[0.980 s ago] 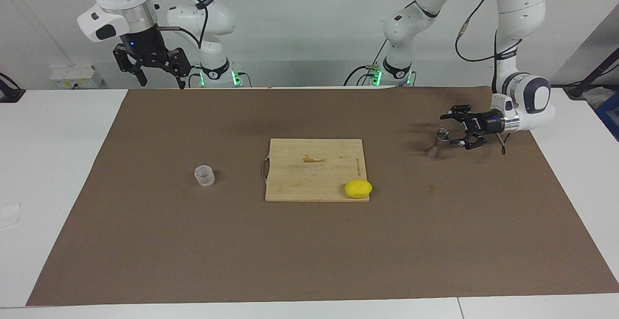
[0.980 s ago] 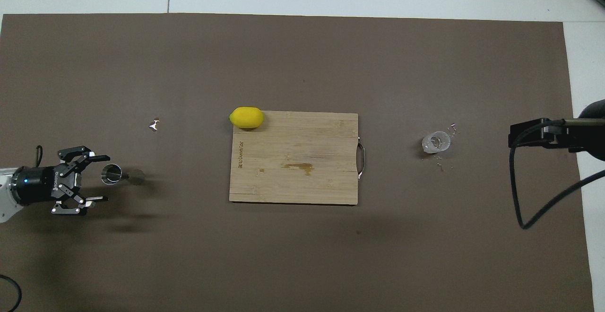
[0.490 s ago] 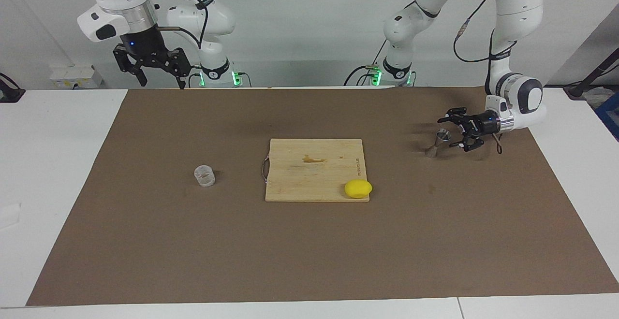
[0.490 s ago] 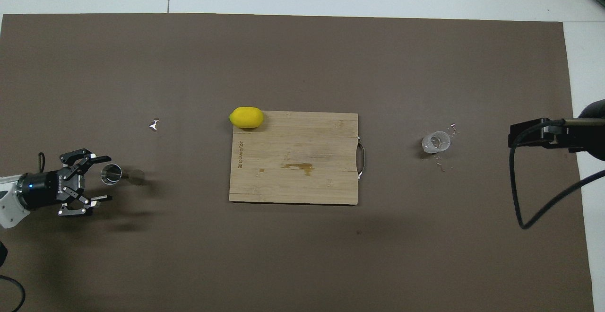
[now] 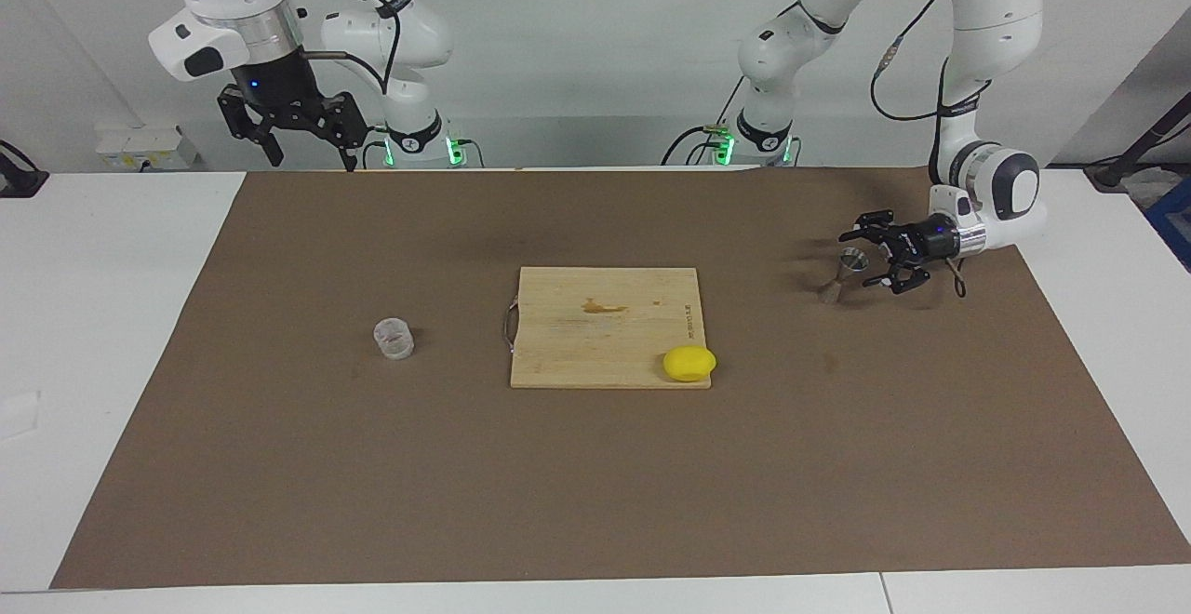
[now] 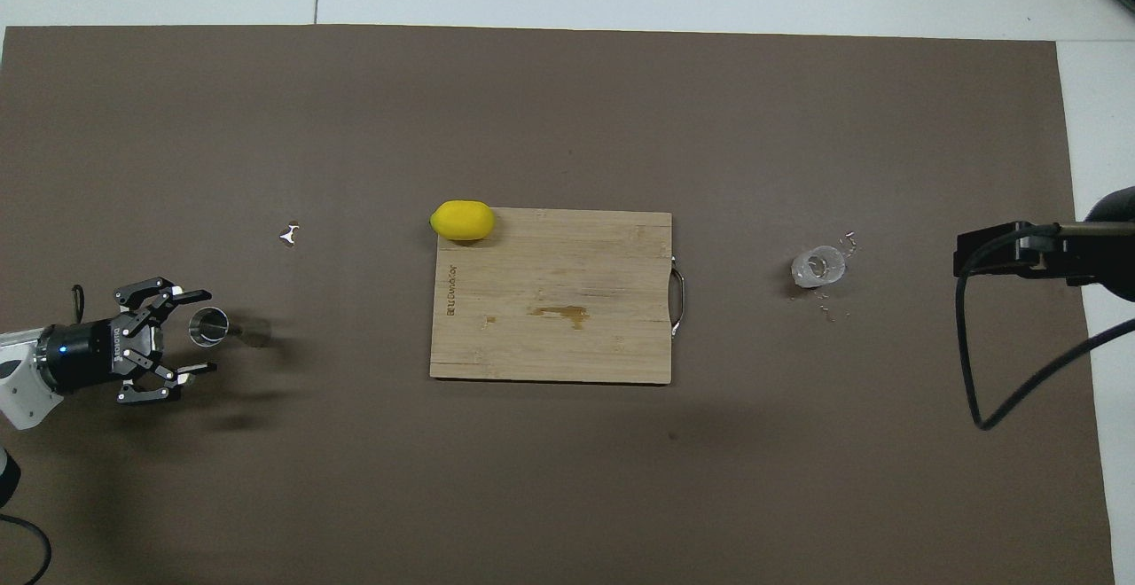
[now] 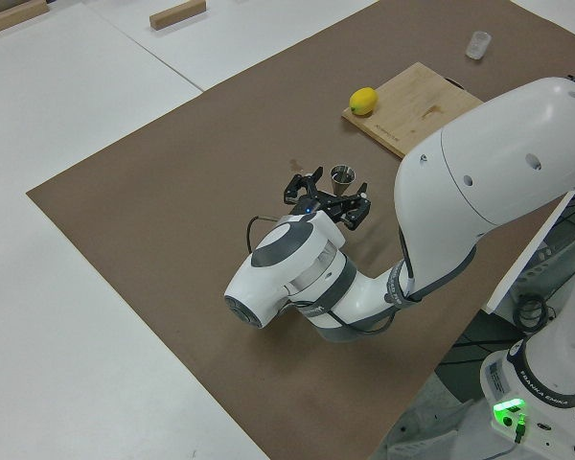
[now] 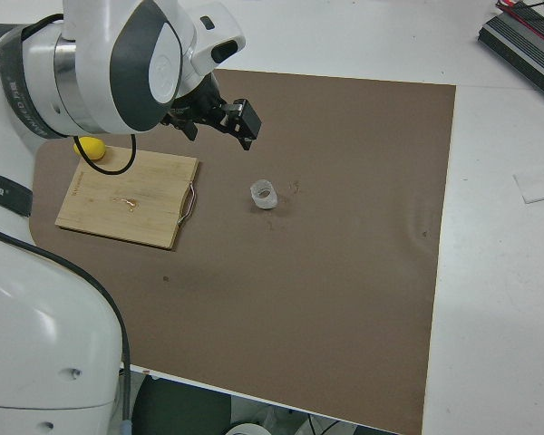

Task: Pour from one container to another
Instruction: 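Lower the open left gripper around the dark cup and close it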

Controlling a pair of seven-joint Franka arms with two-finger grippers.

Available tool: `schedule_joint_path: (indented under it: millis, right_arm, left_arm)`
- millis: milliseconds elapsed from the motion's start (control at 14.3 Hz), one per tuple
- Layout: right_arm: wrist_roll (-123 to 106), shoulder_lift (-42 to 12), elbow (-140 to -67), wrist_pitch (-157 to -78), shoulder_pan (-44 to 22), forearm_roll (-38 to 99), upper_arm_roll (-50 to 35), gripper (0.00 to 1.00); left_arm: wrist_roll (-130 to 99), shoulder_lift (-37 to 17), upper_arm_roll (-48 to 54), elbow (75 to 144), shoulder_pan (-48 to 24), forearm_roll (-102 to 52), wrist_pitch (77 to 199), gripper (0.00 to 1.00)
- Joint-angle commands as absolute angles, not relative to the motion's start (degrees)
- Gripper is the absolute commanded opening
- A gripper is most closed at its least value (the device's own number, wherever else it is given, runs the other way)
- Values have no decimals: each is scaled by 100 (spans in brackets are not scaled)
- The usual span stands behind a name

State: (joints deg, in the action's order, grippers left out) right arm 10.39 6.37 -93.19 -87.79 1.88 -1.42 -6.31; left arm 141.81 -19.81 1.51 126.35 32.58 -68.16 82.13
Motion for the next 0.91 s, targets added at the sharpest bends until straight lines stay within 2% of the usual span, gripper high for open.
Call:
schedule_joint_path:
  millis: [0,70,140,350,630,840]
  right_arm:
    - [914,738,-9431,-8816,272,-114,-659,100]
    - [914,738,-9431,-8815,272,-114,-659,100]
    - [914,738,-9431,-8824,272,-114,-659,100]
    - [914,738,-9431,-8824,272,-114,-659,100]
    - [914,738,-9431,-8824,272,-114,-659,100]
    - [914,738,-9431,-8824,272,-114,-659,100]
  left_arm:
    - [14440,-1960,149,12735,3226,-7048,8332,63]
    - [14440,-1960,158,12735,3226,-7058,8358,56]
    - [14440,-1960,158,12735,3208,-7066,8358,44]
    - [14467,-1960,158,12735,3173,-7084,8358,20]
    - [14484,-1969,176,12657,3051,-7101,8236,18]
    - [14458,-1986,184,12498,2463,-7408,8078,18]
